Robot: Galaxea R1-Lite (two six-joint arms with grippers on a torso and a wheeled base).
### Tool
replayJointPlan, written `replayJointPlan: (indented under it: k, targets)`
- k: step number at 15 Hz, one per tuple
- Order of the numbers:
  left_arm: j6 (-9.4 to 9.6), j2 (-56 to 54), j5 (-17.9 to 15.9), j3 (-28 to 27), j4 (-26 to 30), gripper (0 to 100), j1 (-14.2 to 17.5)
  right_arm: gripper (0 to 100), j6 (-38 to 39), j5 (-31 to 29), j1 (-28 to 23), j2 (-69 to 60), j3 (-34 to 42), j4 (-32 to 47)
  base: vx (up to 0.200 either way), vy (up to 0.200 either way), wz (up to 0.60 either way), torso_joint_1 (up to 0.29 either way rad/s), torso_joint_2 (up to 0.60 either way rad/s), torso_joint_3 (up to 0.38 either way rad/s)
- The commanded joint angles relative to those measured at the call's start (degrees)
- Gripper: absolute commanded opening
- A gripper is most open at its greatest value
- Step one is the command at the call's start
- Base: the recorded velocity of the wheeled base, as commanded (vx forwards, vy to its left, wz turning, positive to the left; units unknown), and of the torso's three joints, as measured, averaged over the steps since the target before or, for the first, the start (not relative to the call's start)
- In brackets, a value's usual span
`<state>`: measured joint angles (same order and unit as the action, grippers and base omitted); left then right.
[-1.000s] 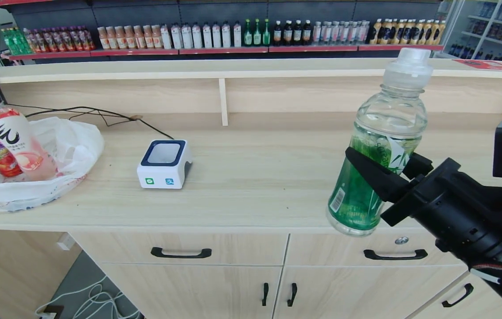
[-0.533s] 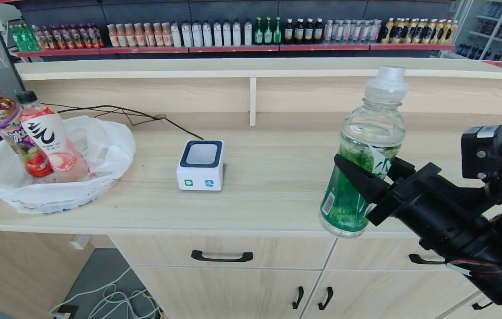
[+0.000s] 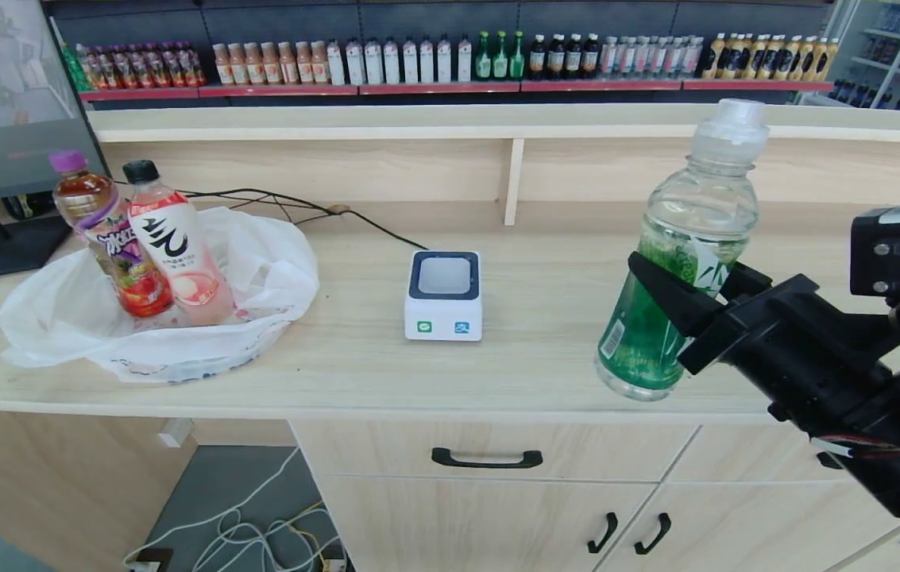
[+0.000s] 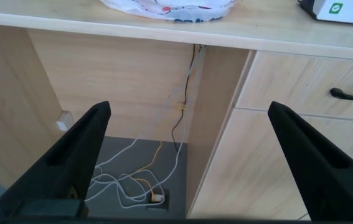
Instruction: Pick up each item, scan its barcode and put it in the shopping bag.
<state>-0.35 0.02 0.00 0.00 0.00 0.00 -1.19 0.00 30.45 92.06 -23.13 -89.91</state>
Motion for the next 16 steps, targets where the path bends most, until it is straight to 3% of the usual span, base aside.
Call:
replayJointPlan:
  k: [1,10,12,16]
  targets:
    - [0.00,-0.02,0.00,0.00,0.00,100,0.00,0,-0.04,-0.09,-0.66,-0.48,-1.04,-0.09,0.000,0.200,0.00,0.007,0.00,0.002]
    - [0.00,-0.02,0.00,0.00,0.00,100,0.00,0,1.11,-0.09,-3.29,-1.18,-3.59,-0.09,0.000,0.200,0.00,0.002,0.00,0.000]
    - [0.00,-0.02,0.00,0.00,0.00,100,0.00,0,-1.27,0.70,-6.28,-1.01,-6.76,-0.09,0.000,0.000,0.00,0.000,0.00,0.000]
    - [0.00,-0.02,0.00,0.00,0.00,100,0.00,0,-5.05,6.86,-7.07,-0.13,-6.76,-0.09,0.000,0.000,0.00,0.000,0.00,0.000]
